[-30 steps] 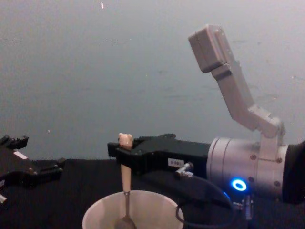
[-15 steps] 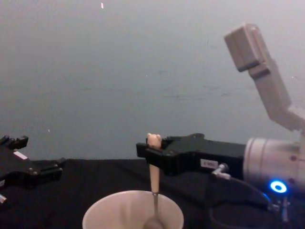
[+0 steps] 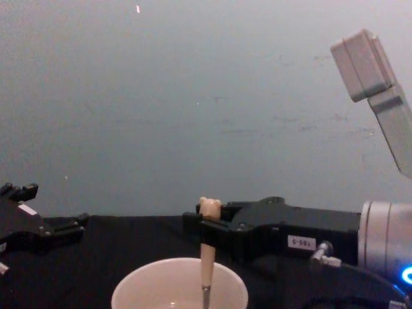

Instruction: Pick up the stirring spoon with one hand, stir inside the cup, then place it back in its original position.

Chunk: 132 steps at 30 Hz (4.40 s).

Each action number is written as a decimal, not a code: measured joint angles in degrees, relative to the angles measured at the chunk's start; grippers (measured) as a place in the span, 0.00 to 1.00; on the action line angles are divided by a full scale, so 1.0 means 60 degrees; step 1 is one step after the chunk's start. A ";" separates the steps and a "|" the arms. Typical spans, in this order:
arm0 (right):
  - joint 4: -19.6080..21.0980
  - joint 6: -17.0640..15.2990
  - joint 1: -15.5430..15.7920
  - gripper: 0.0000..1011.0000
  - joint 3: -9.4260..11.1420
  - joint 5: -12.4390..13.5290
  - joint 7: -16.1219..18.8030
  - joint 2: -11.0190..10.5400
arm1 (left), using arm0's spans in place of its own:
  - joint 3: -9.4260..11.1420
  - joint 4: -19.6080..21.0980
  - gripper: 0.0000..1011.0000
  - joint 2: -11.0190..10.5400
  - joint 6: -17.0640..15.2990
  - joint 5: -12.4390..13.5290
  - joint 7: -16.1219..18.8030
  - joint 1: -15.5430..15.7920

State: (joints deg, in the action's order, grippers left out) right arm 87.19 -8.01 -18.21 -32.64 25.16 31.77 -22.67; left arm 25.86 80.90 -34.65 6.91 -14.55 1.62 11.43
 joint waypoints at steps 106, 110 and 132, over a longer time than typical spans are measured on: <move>-0.0700 -0.0147 -0.0881 0.21 -0.0134 -0.0376 -0.0342 0.0253 | -0.0001 0.0000 0.99 0.0000 0.0000 0.0000 0.0000 0.0000; -0.0281 -0.0252 -0.0641 0.21 -0.0086 -0.0195 -0.0182 0.0011 | 0.0000 0.0000 0.99 0.0000 0.0000 0.0000 0.0000 0.0000; 0.0231 -0.0501 -0.0580 0.21 -0.0611 0.0127 -0.0142 0.0067 | 0.0000 0.0000 0.99 0.0000 0.0000 0.0000 0.0000 0.0000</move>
State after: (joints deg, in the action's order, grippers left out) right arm 88.58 -11.01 -21.69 -36.30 25.92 30.92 -22.26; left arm 25.86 80.90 -34.64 6.91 -14.55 1.62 11.43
